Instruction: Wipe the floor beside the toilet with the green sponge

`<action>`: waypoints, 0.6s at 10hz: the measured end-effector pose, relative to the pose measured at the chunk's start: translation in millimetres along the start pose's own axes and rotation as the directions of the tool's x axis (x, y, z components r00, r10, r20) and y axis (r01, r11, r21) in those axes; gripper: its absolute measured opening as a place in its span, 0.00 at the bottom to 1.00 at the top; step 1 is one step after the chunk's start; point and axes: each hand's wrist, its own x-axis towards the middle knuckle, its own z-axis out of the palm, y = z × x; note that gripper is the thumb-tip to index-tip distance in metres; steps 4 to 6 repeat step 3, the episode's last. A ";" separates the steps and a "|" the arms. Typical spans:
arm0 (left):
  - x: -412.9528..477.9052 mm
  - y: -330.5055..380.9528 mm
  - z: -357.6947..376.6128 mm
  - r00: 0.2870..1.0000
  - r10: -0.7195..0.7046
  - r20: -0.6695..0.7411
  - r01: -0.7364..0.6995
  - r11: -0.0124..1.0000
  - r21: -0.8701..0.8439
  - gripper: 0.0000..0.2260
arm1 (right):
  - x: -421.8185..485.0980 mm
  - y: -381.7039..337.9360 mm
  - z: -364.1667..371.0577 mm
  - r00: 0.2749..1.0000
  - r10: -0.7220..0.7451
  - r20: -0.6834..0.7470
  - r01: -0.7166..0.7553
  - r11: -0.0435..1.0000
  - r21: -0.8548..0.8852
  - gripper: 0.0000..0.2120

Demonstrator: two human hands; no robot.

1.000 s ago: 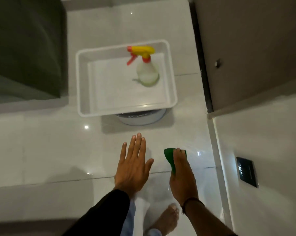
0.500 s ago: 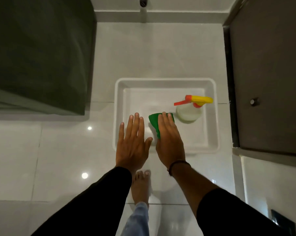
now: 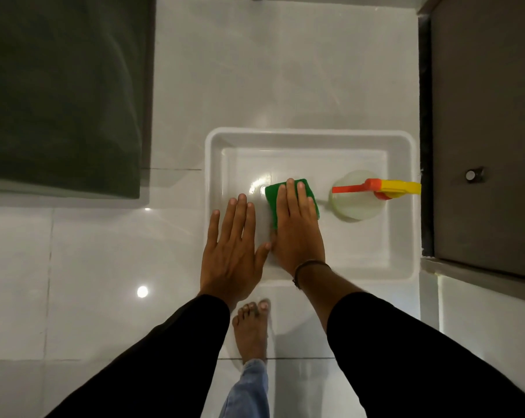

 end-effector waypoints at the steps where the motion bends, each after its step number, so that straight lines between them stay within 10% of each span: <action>1: -0.1 0.2 -8.4 1.000 0.007 -0.019 -0.007 1.000 0.001 0.36 | 1.4 -0.1 -13.5 0.999 -0.037 0.016 0.037 0.999 0.004 0.38; 6: -35.3 19.3 -64.2 0.998 0.050 -0.033 -0.051 0.999 -0.007 0.37 | -70.6 1.2 -70.5 0.997 0.082 -0.003 -0.079 0.966 0.247 0.39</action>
